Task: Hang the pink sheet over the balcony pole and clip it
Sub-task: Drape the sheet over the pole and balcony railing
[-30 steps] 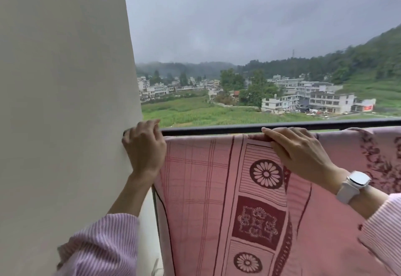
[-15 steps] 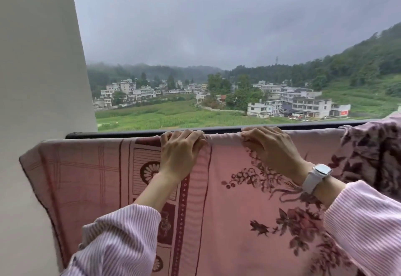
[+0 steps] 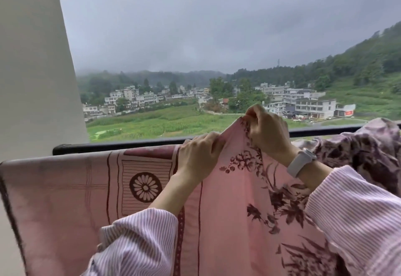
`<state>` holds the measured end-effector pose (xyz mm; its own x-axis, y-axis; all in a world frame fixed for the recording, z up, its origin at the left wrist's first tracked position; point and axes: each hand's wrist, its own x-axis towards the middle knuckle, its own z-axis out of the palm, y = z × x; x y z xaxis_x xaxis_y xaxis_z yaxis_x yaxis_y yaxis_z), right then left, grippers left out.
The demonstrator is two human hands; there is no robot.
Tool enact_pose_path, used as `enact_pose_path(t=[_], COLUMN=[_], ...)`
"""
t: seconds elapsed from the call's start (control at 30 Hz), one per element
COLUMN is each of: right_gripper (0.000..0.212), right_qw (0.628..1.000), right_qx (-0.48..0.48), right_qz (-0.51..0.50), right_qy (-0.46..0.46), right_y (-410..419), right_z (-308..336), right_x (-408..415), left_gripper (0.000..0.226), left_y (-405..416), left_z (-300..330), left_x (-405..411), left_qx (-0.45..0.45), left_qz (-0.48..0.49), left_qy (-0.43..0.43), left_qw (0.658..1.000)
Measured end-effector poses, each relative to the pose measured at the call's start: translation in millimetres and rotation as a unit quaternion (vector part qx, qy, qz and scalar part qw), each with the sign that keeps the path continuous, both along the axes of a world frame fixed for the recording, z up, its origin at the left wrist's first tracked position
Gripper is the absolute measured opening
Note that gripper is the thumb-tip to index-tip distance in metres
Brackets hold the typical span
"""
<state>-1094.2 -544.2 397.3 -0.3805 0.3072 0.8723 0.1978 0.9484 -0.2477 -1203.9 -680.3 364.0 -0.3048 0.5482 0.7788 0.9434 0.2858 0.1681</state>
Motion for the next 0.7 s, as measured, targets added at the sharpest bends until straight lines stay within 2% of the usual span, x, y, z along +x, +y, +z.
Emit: enact_pose_path(t=[0.1, 0.17, 0.2, 0.27, 0.33, 0.4, 0.5, 0.6, 0.63, 0.7], right_gripper=[0.02, 0.037, 0.04, 0.031, 0.014, 0.004, 0.01, 0.017, 0.017, 0.017], right_qw=[0.992, 0.986, 0.985, 0.992, 0.998, 0.999, 0.994, 0.982, 0.982, 0.988], right_qx=[0.013, 0.051, 0.072, 0.065, 0.022, -0.007, -0.028, -0.078, -0.087, -0.108], right_qz=[0.06, 0.051, 0.036, 0.013, 0.012, -0.018, -0.102, -0.17, -0.167, -0.104], right_qy=[-0.111, -0.152, -0.15, -0.109, -0.063, -0.036, -0.005, 0.038, 0.033, -0.033], right_y=[16, 21, 29, 42, 47, 49, 58, 82, 91, 109], right_z=[-19, -41, -49, -56, -56, -52, -28, 2, 7, 3], right_x=[27, 53, 64, 77, 78, 74, 80, 94, 97, 109], left_gripper=[0.032, 0.037, 0.042, 0.05, 0.048, 0.039, 0.022, 0.02, 0.025, 0.042], left_y=[10, 11, 12, 20, 34, 47, 58, 80, 89, 105], left_z=[3, -2, -5, -3, -1, -3, 3, 28, 33, 32], left_x=[-1, -3, -1, 13, 29, 38, 48, 57, 63, 80], left_qx=[-0.038, -0.004, 0.015, 0.009, -0.048, -0.074, 0.001, 0.06, 0.045, -0.066], left_qz=[0.038, -0.007, -0.043, -0.107, -0.121, -0.108, -0.114, -0.114, -0.134, -0.168], left_qy=[-0.012, -0.014, 0.0, 0.051, 0.085, 0.083, 0.031, 0.01, 0.003, 0.01], left_qw=[0.998, 1.0, 0.999, 0.993, 0.988, 0.988, 0.993, 0.992, 0.99, 0.984])
